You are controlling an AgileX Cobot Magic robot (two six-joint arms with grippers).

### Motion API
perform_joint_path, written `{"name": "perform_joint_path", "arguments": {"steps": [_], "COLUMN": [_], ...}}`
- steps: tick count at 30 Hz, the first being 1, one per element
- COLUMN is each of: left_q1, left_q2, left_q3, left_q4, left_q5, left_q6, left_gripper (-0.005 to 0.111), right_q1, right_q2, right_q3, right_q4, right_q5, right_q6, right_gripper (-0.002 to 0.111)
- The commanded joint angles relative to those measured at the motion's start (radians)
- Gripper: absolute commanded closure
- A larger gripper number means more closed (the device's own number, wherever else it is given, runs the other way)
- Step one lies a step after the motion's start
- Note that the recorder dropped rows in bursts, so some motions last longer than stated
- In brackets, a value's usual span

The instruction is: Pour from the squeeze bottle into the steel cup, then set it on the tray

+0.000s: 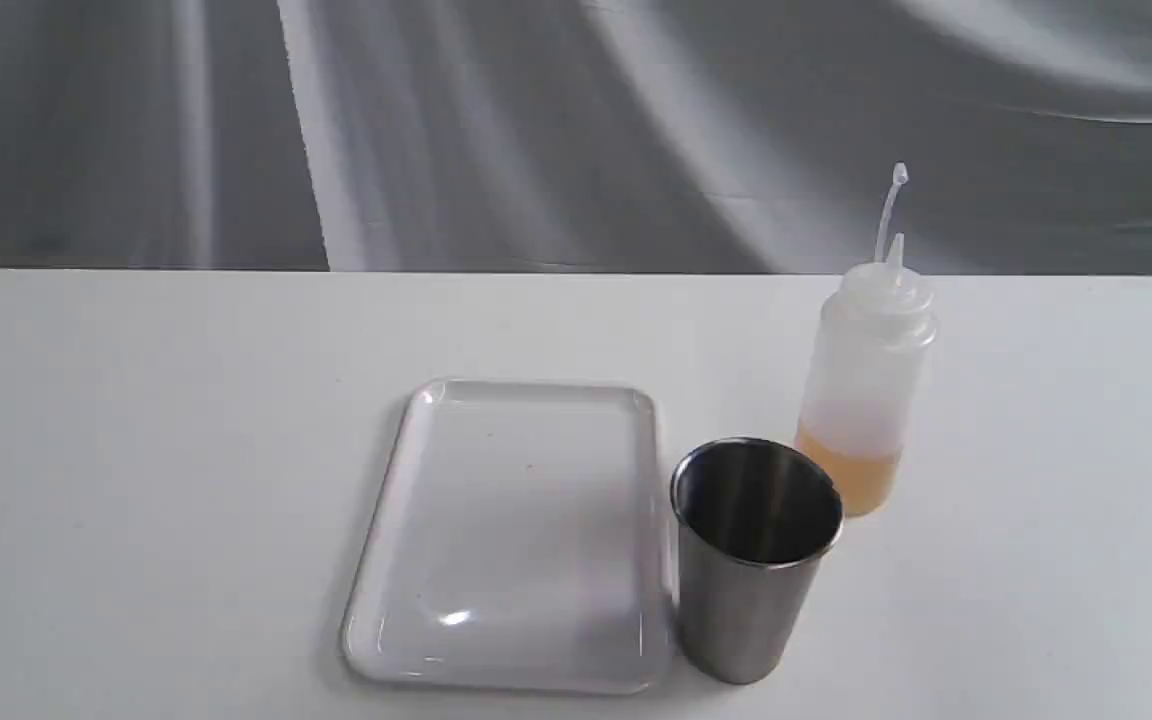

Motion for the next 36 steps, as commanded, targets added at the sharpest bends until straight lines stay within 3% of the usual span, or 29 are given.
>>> {"name": "perform_joint_path", "arguments": {"steps": [1,7,12,20,23,28,36], "left_q1": [0.002,0.002,0.002,0.002,0.002,0.002,0.002], "left_q2": [-0.003,-0.003,-0.003,-0.003,-0.003,-0.003,-0.003], "left_q3": [0.004,0.004,0.004,0.004,0.004,0.004,0.004], "left_q4": [0.000,0.000,0.000,0.000,0.000,0.000,0.000], "left_q5": [-0.015,-0.015,-0.015,-0.015,-0.015,-0.015,-0.015], "left_q6": [-0.005,-0.007,-0.007,-0.005,-0.005,-0.008,-0.008], "left_gripper": [0.098,0.098,0.098,0.098,0.098,0.098,0.098], "right_q1": [-0.003,-0.003,-0.003,-0.003,-0.003,-0.003,-0.003], "right_q2": [-0.007,-0.007,-0.007,-0.007,-0.007,0.005,0.202], "right_q3": [0.003,0.003,0.003,-0.079,-0.171,-0.339,-0.665], "right_q4": [0.107,0.364,0.381,0.011,-0.098,-0.108,-0.189], "right_q5": [-0.182,-0.291,-0.364,-0.381,-0.302,-0.168,0.066], "right_q6": [0.064,0.272,0.412,0.629,0.633,0.589,0.573], "right_gripper": [0.108,0.108,0.108,0.108,0.108,0.108,0.108]}}
